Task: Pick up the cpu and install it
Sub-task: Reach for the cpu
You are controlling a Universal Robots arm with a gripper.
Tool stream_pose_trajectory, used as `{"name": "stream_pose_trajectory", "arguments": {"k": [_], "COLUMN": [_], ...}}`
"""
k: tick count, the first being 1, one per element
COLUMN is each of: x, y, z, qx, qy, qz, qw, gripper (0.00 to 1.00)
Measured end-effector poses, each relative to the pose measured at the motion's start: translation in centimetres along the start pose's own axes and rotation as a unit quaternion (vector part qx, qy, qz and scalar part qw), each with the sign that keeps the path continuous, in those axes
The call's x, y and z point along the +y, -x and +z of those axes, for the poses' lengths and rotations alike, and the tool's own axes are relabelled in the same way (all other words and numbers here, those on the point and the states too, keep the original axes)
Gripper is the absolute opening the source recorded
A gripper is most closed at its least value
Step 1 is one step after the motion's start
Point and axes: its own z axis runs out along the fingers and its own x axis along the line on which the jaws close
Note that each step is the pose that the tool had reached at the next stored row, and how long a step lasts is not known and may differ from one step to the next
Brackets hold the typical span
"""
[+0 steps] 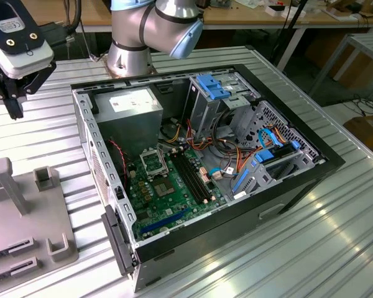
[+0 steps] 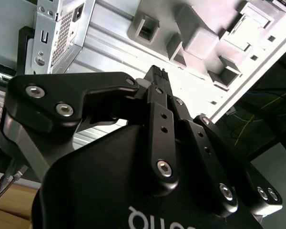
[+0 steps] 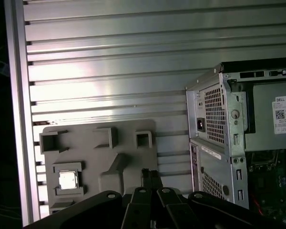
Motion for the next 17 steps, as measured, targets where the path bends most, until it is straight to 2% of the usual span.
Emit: {"name": "stream_pose_trajectory", "arguments": {"k": [9, 17], "x": [-0.11, -0.17], "y": [-1.37, -2.23], "z": [0.03, 0.05], "qx": [0.0001, 0.0002], "qy": [0.0, 0.0], "qz": [0.0, 0.0], "qw": [1.0, 1.0], "gripper": [0.11, 0.11]}}
